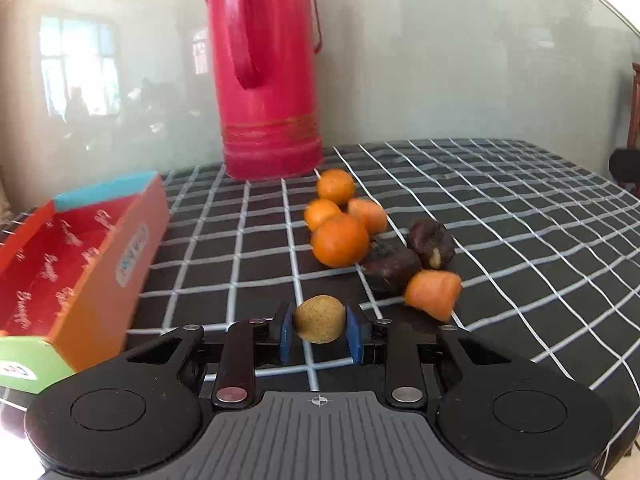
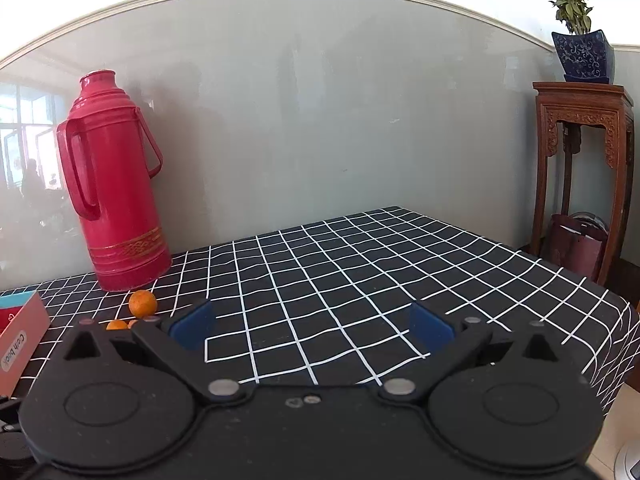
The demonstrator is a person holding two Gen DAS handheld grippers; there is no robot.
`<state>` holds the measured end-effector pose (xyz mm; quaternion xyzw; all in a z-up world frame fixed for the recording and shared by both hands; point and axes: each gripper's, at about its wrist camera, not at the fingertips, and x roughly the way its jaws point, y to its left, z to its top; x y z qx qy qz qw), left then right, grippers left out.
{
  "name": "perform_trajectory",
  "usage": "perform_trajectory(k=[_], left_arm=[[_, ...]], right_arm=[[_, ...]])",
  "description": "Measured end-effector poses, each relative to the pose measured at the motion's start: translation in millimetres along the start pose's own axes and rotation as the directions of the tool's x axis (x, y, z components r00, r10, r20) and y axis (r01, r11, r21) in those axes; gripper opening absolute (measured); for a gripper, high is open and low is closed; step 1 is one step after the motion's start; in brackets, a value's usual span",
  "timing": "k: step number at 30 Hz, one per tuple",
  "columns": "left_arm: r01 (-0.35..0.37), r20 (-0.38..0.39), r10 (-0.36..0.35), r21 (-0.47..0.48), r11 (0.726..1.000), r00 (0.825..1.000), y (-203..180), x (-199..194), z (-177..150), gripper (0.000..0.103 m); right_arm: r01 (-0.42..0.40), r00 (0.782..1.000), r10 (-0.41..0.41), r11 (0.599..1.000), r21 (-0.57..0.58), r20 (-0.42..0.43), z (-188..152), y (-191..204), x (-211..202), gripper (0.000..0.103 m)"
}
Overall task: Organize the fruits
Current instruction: 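Carry the potato with the left tool into the red box and release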
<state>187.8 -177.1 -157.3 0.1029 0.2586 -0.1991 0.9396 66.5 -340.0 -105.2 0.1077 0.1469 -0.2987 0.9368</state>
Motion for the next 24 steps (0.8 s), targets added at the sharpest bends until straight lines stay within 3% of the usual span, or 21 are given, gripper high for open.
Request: perform_trajectory(k=[5,9,17,24], left_arm=[[-0.137,0.108,0.136,0.003,0.991,0.985,16,-16,6,0.028],[-0.236,0.131,0.240,-0.045,0.971,0.962,42,-21,12,0.028],[-0.383,0.046,0.394,-0.161,0.910,0.918,104,-18,17,0.028],[-0.433,-0.074,0.428,-0.241,0.869,0.901,143,-6,10,0.029]], right_arm=[[-0.009,1.000,0.009,1.000,-0.005,-0.004,0,6,0,0.097],[-0.022,1.000,0.022,1.000,-0.018,-0.011,-2,15,1,0.097],[-0.066,0.998,0.064,0.996,-0.067,-0.029,-7,40,2,0.097],[-0.111,0.993,0.107,0.990,-0.090,-0.050,-10,59,4,0.097]])
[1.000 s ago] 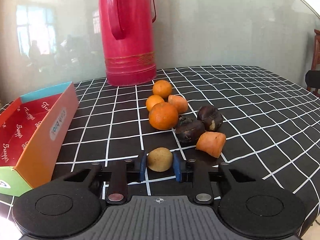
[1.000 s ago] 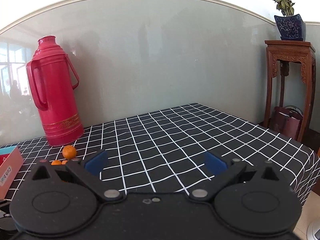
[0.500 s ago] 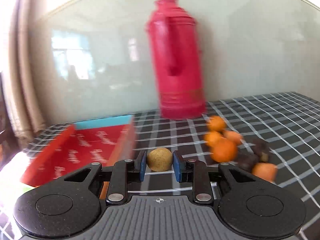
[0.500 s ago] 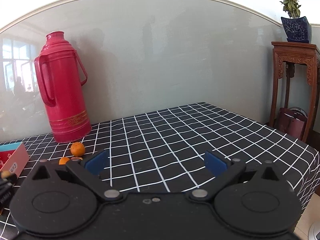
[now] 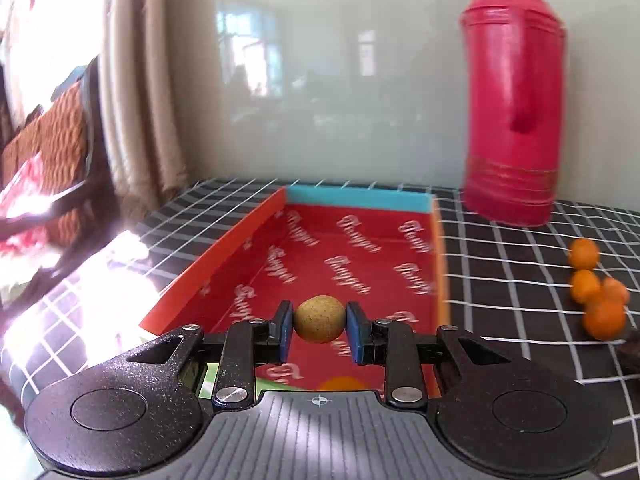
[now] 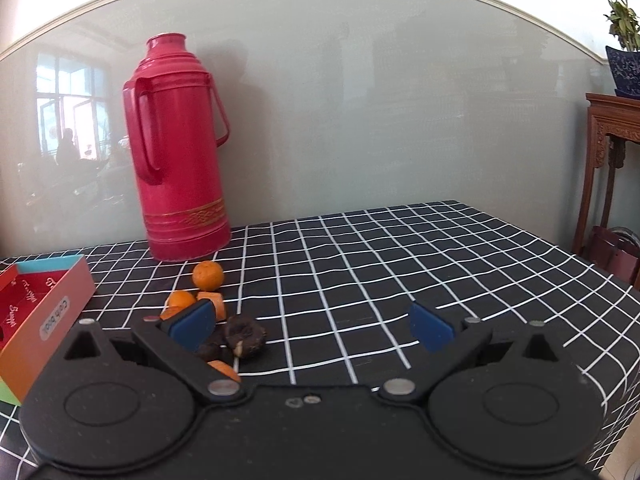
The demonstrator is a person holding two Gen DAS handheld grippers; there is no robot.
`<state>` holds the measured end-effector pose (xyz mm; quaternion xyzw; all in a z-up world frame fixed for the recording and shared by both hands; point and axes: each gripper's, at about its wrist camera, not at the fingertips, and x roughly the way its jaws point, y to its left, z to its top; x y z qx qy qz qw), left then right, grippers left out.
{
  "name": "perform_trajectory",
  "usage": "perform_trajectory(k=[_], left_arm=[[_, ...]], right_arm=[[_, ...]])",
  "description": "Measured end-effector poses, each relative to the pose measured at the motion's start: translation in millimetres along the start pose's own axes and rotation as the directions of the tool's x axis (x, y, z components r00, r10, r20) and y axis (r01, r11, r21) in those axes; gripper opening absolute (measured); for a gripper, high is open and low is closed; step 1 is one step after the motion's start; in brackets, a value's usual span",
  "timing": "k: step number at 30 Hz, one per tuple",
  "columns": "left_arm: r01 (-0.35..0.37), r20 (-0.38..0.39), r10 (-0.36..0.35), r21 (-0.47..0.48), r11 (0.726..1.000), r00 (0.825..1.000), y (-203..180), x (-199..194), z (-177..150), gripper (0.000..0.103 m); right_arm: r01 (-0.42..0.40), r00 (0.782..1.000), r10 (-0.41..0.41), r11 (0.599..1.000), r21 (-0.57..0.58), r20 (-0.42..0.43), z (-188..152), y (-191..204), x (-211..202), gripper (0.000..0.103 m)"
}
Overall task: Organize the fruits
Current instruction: 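Carry the potato with the left tool into the red box and release, then grasp the orange carrot piece with the right tool and drop it in the box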
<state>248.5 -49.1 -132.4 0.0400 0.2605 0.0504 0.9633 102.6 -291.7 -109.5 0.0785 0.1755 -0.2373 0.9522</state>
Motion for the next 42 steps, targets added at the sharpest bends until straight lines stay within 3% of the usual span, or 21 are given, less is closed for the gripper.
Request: perform_trajectory(k=[7,8,9,11,12,14,20,25,29,31,36,42], left_arm=[[-0.032,-0.036,0.031,-0.041,0.999,0.999,18,6,0,0.030],[-0.032,-0.035,0.031,-0.044,0.999,0.999,20,5,0,0.038],[-0.040,-0.036,0.038,-0.047,0.998,0.999,21,4,0,0.063],[-0.054,-0.008,0.053,-0.057,0.997,0.999,24,-3,2,0.094],[-0.069,0.019,0.070,-0.063,0.996,0.997,25,-8,2,0.097],[-0.072,0.058,0.075,-0.052,0.996,0.996,27,-16,4,0.098],[-0.064,0.069,0.069,-0.068,0.996,0.995,43,-23,4,0.100],[-0.093,0.081,0.102,-0.109,0.990,0.991,62,-29,7,0.101],[-0.113,0.058,0.124,-0.158,0.981,0.991,82,-27,7,0.103],[-0.126,0.048,0.136,-0.178,0.976,0.990,91,-26,6,0.103],[-0.150,0.038,0.161,-0.206,0.967,0.986,110,-28,3,0.103],[-0.175,0.024,0.186,-0.238,0.955,0.982,131,-29,1,0.103]], right_arm=[[-0.076,0.996,0.075,0.997,-0.031,-0.050,-4,16,8,0.097],[-0.087,0.994,0.085,0.996,-0.031,-0.062,-4,18,10,0.097],[-0.098,0.993,0.096,0.995,-0.033,-0.074,-5,20,12,0.097],[-0.118,0.989,0.114,0.992,-0.039,-0.097,-6,25,16,0.097],[-0.127,0.987,0.122,0.991,-0.042,-0.107,-7,27,17,0.097],[-0.149,0.982,0.142,0.988,-0.048,-0.128,-10,32,21,0.097],[-0.160,0.974,0.146,0.985,-0.068,-0.173,-14,45,32,0.088],[-0.151,0.966,0.137,0.987,-0.050,-0.220,-19,46,45,0.071],[-0.142,0.957,0.131,0.990,-0.025,-0.257,-22,47,57,0.065],[-0.144,0.954,0.136,0.990,-0.010,-0.267,-23,48,61,0.051],[-0.133,0.956,0.118,0.990,-0.039,-0.268,-27,55,65,0.029],[-0.127,0.962,0.106,0.989,-0.070,-0.251,-29,61,62,0.029]])
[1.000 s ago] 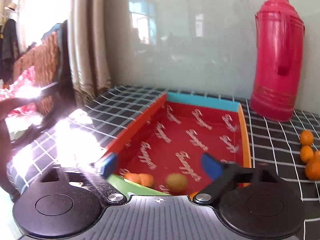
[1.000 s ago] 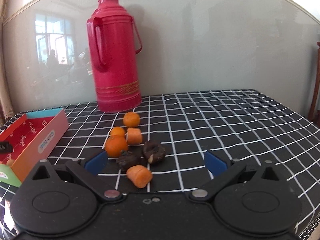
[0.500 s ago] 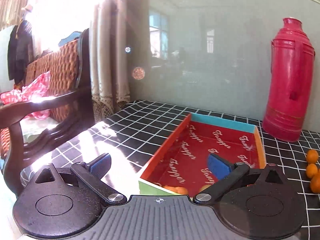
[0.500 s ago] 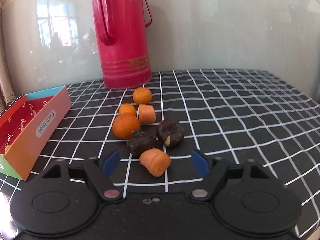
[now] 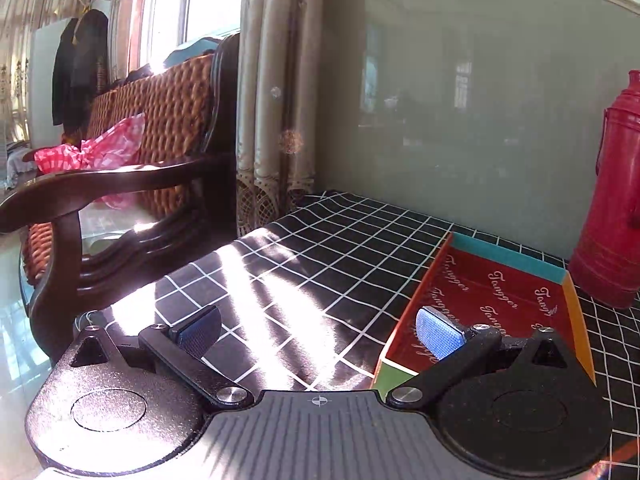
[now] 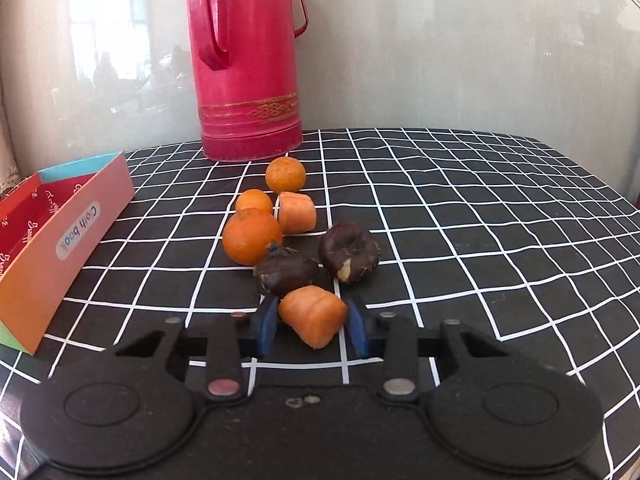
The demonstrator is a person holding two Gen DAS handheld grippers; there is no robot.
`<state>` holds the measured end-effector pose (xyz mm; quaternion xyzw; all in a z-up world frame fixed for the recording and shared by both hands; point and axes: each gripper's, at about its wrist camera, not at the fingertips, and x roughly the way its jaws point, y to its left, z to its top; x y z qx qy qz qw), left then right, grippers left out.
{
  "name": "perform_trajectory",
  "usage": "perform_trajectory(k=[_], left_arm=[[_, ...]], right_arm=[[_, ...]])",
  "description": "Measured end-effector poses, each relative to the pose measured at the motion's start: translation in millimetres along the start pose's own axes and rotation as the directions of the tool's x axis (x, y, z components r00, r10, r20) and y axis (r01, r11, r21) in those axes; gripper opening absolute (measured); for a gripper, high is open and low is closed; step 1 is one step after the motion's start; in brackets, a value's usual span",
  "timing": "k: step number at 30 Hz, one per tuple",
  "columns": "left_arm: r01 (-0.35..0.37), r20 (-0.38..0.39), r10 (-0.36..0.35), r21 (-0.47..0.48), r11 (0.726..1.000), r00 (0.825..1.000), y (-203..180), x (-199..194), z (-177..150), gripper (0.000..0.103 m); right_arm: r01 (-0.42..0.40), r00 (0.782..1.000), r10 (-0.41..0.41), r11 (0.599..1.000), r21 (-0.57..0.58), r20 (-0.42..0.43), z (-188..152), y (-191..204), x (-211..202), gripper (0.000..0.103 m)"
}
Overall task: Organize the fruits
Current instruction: 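Grasp the orange carrot piece with the right tool and drop it in the box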
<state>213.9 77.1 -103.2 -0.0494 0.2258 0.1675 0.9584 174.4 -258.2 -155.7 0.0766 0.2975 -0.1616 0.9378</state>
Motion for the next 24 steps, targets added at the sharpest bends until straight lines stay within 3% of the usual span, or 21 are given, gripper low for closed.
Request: perform_trajectory(k=[6,11,18,24], left_arm=[[-0.028,-0.037,0.026,-0.057,0.998,0.999,23,8,0,0.103],[-0.061,-0.054,0.058,-0.068,0.996,0.997,41,9,-3,0.103],[-0.112,-0.059,0.108,-0.069,0.991,0.992,70,7,-6,0.103],[-0.142,-0.062,0.138,-0.074,0.987,0.989,93,8,-9,0.103]], right_arm=[[-0.093,0.992,0.092,0.996,0.006,0.090,5,8,-22,0.029],[-0.224,0.962,0.226,0.974,-0.032,0.155,11,36,-36,0.029],[-0.368,0.909,0.387,0.919,-0.141,0.154,13,99,-39,0.029],[-0.406,0.894,0.430,0.897,-0.175,0.129,9,132,-39,0.029]])
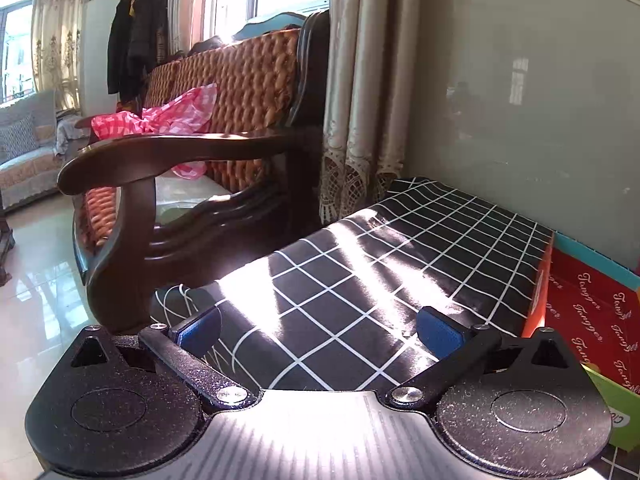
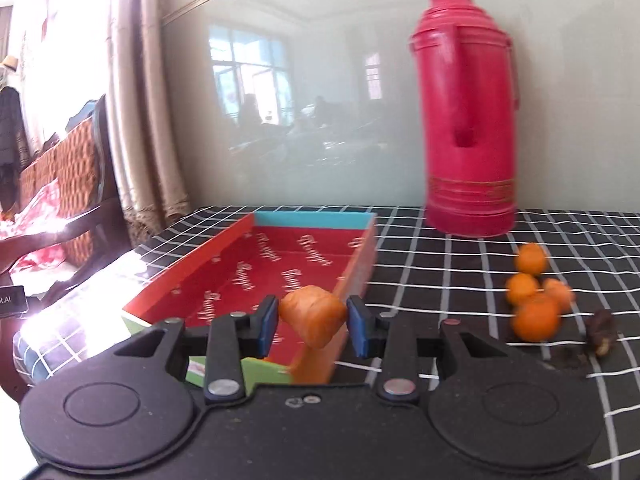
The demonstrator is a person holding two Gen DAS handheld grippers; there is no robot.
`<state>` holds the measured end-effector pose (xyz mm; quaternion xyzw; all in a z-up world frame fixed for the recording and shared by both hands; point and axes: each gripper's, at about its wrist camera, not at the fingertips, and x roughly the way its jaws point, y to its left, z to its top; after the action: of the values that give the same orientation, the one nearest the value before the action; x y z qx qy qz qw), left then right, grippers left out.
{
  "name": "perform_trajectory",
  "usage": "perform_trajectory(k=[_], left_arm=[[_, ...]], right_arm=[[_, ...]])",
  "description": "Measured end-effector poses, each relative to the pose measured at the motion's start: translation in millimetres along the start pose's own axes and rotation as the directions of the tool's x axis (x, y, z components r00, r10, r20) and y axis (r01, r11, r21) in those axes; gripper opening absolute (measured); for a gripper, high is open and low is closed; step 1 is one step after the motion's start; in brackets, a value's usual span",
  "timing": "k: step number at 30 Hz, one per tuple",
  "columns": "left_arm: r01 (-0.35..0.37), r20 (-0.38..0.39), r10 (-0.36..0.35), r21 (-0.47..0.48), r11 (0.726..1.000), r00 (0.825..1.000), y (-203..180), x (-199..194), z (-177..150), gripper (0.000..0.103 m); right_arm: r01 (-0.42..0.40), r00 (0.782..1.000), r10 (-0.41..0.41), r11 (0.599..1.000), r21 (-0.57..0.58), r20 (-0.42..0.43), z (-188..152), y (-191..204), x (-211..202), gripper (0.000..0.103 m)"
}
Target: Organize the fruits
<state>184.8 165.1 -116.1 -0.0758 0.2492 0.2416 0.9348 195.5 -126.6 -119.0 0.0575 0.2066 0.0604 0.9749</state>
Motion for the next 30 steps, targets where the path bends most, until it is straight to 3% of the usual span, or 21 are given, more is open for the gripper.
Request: perform_trajectory(k=[9,11,13,14,18,22,27,30], left_arm=[[-0.022,0.003,0.022,0.006,1.000,1.000,13,4,2,0.103],[-0.019,0.004,0.019,0.006,1.000,1.000,12,4,2,0.103],[-0.018,0.008,0.018,0.011,1.000,1.000,10,3,2,0.103],[-0.015,0.009,0.015,0.015,1.000,1.000,9,2,2,0.103],[-0.004,0.016,0.003,0.037,0.999,1.000,-1,-1,1,0.103],[0.014,0.028,-0.016,0.065,0.998,0.999,-13,-7,-1,0.103],[0.075,0.065,-0.084,0.128,0.989,0.994,-40,-22,-5,0.103],[0.145,0.101,-0.165,0.178,0.973,0.981,-63,-38,-9,0.103]], right_arm=[[0.028,1.000,-0.027,0.997,-0.067,0.005,-3,23,15,0.032],[0.042,0.999,-0.041,0.995,-0.090,0.016,-5,28,18,0.040],[0.046,0.999,-0.043,0.995,-0.088,0.031,-4,29,15,0.071],[0.058,0.997,-0.054,0.995,-0.082,0.051,-4,29,12,0.077],[0.081,0.993,-0.075,0.995,-0.061,0.095,1,19,0,0.081],[0.135,0.985,-0.131,0.990,-0.028,0.114,4,4,-8,0.096],[0.247,0.960,-0.246,0.969,0.009,0.135,8,-19,-24,0.097],[0.375,0.916,-0.376,0.926,0.032,0.140,8,-37,-34,0.097]])
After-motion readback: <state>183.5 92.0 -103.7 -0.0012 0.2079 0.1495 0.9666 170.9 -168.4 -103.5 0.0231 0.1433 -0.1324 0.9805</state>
